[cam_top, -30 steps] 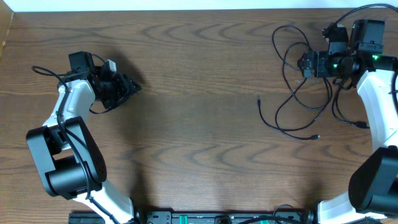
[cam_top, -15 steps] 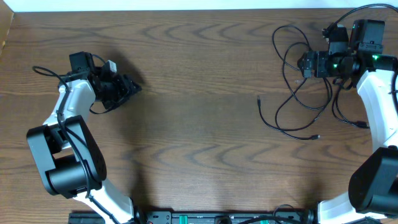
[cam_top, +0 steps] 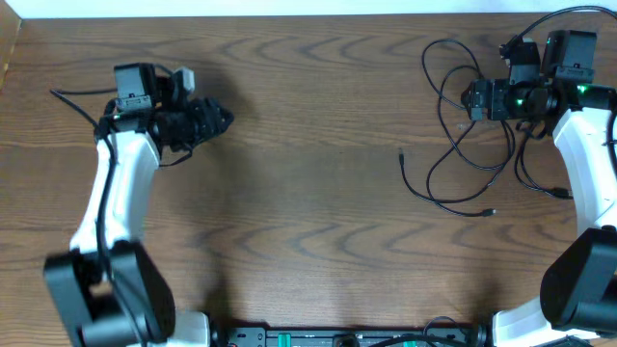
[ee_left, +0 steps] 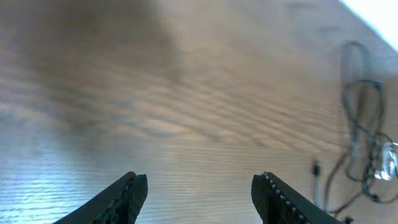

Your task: Untangle cables

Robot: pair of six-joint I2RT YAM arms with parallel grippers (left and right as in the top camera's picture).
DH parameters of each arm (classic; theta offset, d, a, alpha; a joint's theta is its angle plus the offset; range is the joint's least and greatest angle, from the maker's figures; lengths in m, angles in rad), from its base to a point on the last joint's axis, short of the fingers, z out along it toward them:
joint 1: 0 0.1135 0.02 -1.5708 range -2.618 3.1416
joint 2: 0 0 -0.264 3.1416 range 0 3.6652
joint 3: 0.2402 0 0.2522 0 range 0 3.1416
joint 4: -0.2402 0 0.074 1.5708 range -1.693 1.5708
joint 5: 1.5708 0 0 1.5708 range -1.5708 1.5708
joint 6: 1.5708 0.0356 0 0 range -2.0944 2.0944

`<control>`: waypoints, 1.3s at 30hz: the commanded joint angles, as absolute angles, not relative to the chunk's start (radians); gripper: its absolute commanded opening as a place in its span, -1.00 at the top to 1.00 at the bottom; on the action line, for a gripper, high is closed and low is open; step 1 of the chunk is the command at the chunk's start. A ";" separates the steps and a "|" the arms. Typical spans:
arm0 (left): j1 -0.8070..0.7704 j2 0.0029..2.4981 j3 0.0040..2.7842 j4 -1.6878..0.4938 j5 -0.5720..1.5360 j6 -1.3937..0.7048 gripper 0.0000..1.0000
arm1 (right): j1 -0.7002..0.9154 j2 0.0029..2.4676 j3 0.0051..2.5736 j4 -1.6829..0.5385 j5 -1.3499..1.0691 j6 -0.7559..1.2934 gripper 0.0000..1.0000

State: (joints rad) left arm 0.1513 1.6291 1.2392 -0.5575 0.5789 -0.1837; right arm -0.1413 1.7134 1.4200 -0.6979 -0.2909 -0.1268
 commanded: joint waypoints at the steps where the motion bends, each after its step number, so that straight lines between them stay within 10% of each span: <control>1: 0.120 1.554 1.245 -0.559 0.591 -0.188 -0.20 | -0.142 1.718 1.418 -0.699 -0.290 -0.117 -0.98; 18: 0.048 1.419 1.068 -0.553 0.433 -0.145 -0.20 | -0.142 1.718 1.418 -0.699 -0.290 -0.117 -0.98; 39: 0.035 1.237 0.269 0.547 0.389 -0.071 -0.20 | -0.142 1.718 1.418 -0.699 -0.290 -0.117 -0.98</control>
State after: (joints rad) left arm 0.0364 1.2678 0.3290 0.5144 0.4122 -0.0956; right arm -0.1413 1.7134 1.4197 -0.6983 -0.2909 -0.1265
